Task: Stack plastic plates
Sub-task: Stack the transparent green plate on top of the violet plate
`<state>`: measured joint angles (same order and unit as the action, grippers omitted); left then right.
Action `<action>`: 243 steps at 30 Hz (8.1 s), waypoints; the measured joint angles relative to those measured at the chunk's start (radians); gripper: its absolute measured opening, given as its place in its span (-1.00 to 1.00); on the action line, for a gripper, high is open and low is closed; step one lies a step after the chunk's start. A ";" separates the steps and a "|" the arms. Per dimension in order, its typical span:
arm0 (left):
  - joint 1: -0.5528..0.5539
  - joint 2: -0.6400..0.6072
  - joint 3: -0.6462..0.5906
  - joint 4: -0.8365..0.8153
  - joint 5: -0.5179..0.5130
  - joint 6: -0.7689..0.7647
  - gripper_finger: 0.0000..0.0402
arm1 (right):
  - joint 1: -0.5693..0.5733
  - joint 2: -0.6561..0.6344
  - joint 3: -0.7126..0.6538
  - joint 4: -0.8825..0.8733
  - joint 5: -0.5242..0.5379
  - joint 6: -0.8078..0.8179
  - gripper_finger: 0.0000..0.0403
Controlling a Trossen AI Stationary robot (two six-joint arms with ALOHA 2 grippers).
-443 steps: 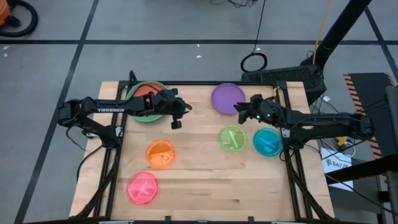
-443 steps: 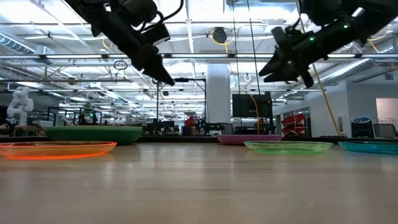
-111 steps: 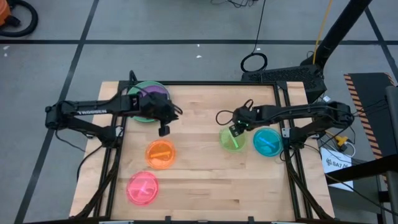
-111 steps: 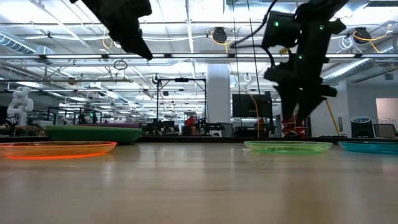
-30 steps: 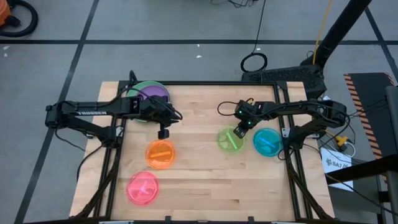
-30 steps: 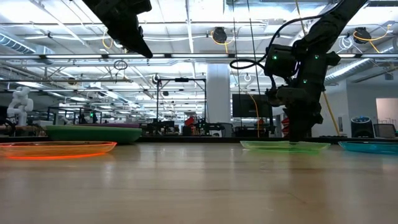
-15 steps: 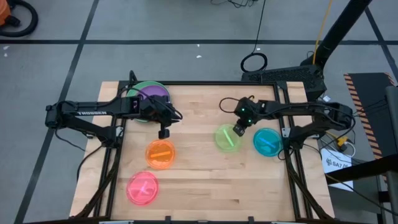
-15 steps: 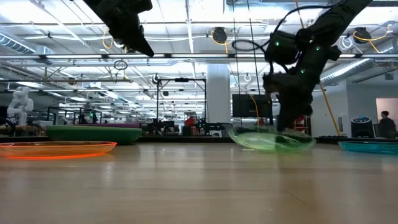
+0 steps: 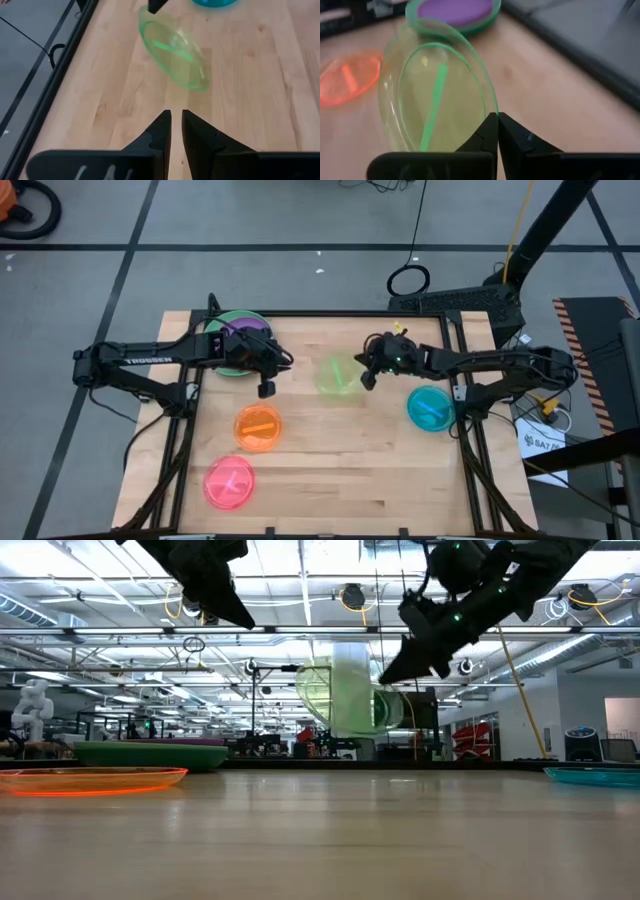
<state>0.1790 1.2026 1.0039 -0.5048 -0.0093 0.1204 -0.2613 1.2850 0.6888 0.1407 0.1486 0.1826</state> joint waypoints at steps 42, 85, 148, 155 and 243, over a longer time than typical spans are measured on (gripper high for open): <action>0.026 0.101 0.000 0.230 -0.123 -0.161 -0.07 | 0.192 0.041 0.000 0.468 0.518 -0.389 -1.00; 0.051 0.252 0.000 0.503 -0.292 -0.141 -0.30 | 0.214 0.041 0.000 0.458 0.719 -0.412 -1.00; 0.159 0.565 0.000 0.568 0.090 -0.463 -0.62 | -0.170 0.026 0.063 -0.509 0.107 0.367 -0.54; 0.194 0.565 0.000 0.572 0.090 -0.547 -0.62 | -0.171 0.026 0.063 -0.510 0.107 0.344 -0.37; 0.212 0.888 0.466 0.087 0.082 -0.463 -0.22 | -0.243 0.026 0.026 -0.512 0.108 0.194 -0.37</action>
<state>0.3912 2.0903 1.4696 -0.4181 0.0730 -0.3428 -0.5045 1.3113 0.7151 -0.3710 0.2565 0.3767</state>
